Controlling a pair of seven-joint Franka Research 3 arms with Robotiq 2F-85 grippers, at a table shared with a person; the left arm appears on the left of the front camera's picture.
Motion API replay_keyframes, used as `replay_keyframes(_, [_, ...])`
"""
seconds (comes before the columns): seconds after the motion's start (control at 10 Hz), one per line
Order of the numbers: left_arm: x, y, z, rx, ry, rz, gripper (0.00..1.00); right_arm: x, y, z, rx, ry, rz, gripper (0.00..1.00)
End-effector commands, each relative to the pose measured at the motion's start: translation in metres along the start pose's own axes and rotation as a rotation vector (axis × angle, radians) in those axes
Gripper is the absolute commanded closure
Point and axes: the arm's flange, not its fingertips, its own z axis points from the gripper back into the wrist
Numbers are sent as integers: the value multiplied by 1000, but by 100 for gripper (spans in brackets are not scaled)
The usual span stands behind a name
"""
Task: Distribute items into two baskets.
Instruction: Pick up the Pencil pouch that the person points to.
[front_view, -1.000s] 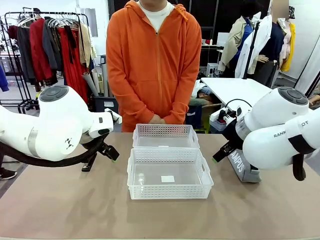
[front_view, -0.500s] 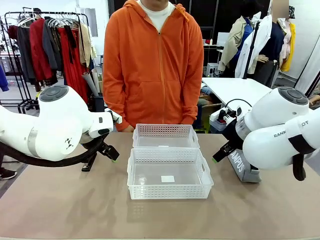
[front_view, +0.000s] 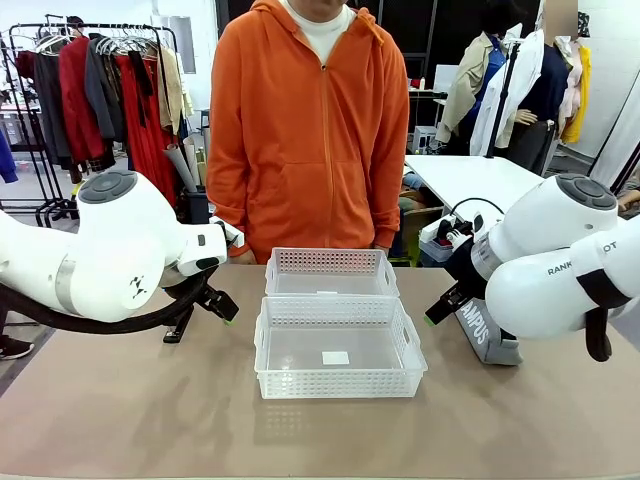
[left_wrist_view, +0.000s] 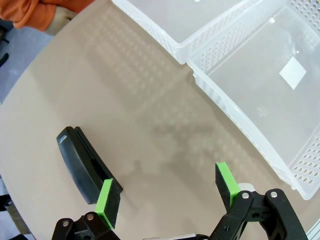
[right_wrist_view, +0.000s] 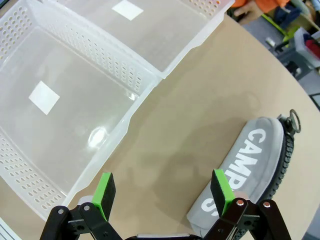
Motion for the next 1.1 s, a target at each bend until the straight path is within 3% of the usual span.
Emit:
replay_keyframes(0.0, [0,0,0,0,0,0,0,0,0,0,0,0,0,0])
replay_keyframes(0.5, [0,0,0,0,0,0,0,0,0,0,0,0,0,0])
replay_keyframes(1.0, [-9,-14,12,-82,-9,0,0,24,-4,19,112,28,-66,0])
